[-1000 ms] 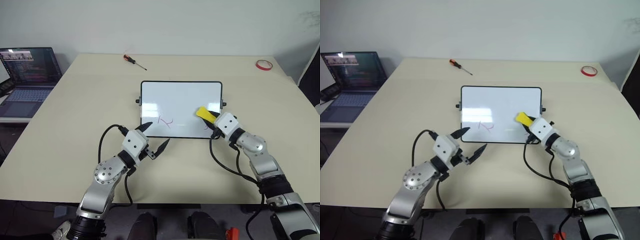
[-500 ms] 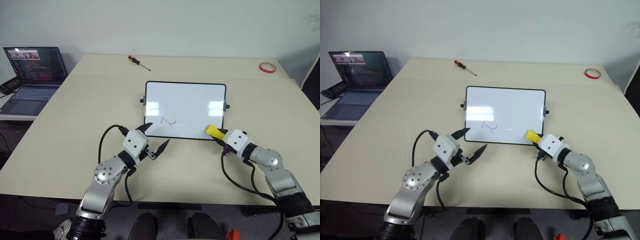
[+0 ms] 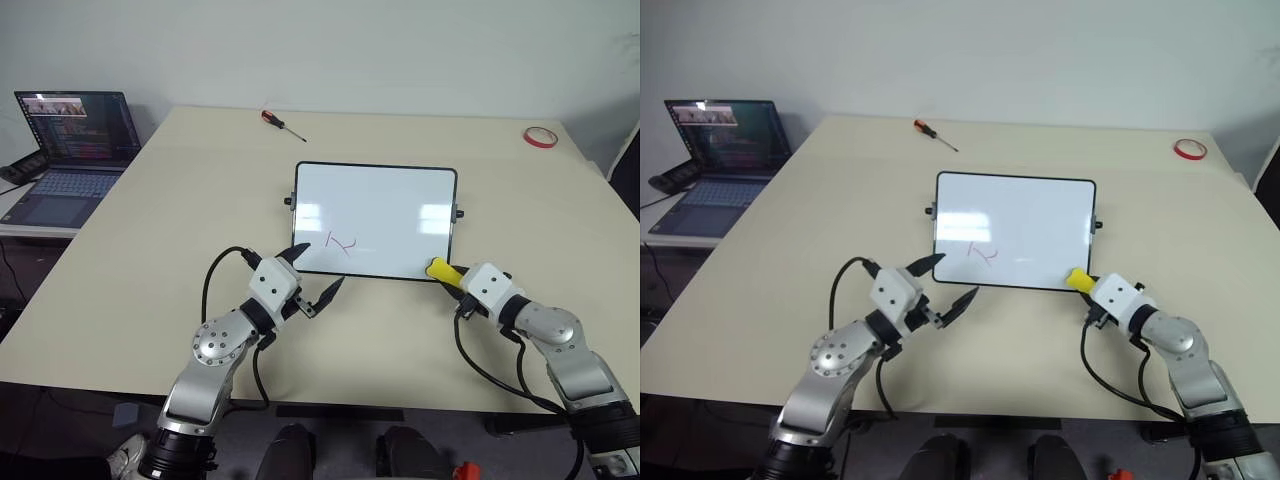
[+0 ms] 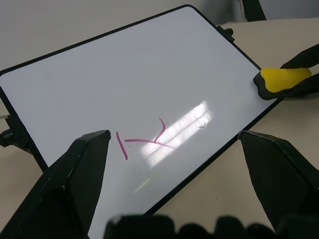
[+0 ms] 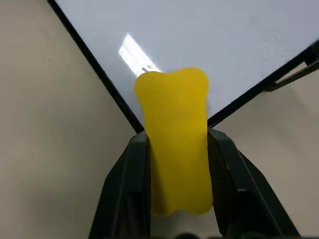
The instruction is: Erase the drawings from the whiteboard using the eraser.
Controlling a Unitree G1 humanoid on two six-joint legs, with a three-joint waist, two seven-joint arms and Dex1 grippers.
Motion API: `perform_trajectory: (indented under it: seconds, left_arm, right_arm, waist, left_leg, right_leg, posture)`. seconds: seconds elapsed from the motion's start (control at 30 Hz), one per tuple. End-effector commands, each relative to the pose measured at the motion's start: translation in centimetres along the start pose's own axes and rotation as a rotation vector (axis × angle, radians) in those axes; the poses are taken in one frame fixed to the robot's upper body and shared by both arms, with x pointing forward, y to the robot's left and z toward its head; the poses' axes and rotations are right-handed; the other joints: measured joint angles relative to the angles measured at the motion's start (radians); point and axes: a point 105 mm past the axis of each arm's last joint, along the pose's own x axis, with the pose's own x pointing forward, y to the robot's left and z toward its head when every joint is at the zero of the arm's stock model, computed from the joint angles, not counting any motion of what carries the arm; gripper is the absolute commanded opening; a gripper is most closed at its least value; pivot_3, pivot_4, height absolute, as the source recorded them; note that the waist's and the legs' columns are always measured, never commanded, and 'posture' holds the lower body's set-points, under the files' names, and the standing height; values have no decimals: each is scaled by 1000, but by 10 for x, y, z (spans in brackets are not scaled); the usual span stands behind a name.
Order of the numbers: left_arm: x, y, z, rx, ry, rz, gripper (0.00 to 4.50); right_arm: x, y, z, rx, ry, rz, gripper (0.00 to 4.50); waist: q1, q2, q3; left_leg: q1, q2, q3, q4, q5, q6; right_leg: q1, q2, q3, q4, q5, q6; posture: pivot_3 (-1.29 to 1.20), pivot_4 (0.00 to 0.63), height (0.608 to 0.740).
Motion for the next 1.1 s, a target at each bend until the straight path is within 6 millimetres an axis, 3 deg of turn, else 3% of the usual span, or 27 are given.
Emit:
perform_trajectory:
  seconds: [0.03,0.1,0.27,0.5,0.63,0.83,1.1]
  left_arm:
    - [-2,2,17,20,-63,15,4500]
    - [-7,0,14,14,-51,16,4500]
    - [-23,-3,7,-23,-26,51,4500]
    - [-37,8,7,-28,-16,154,4500]
    - [-43,15,-1,-49,16,229,4500]
    - [-44,15,1,-69,15,257,4500]
    - [-53,19,-5,-80,51,307,4500]
  right_arm:
    - [-7,-7,36,105,-161,-33,1207]
    - [-12,-7,56,137,-241,-35,1207]
    - [-30,-1,79,78,-340,-17,1207]
    - [-51,35,49,-36,-272,109,1207]
    - [-52,31,43,-58,-266,100,1207]
    - [-35,23,49,-56,-289,75,1207]
    - [27,36,91,-99,-392,130,1207]
  waist:
    - [-2,1,1]
    - [-6,2,1]
    - [-12,2,1]
    - [-8,2,2]
    - [-15,1,2]
    - [-15,-1,5]
    - [-17,-2,7]
  left_leg:
    - [-1,0,0,0,0,0]
    - [-5,0,1,-1,0,0]
    - [-9,1,0,-1,0,0]
    - [-9,1,0,-1,-1,0]
    - [-8,1,1,-1,-1,0]
    - [-6,1,1,-1,-1,0]
    - [-5,1,2,-1,-1,0]
  right_leg:
    - [-2,0,0,0,0,0]
    - [-7,0,1,1,0,0]
    - [-9,-1,0,-1,0,0]
    - [-8,-2,0,-2,-1,0]
    - [-8,-1,1,-1,-1,0]
    - [-8,0,1,0,-1,0]
    - [-8,0,2,1,0,-1]
  posture:
    - [0,150,740]
    - [0,150,740]
    - [0,150,740]
    - [0,150,740]
    - [0,150,740]
    - [0,150,740]
    - [0,150,740]
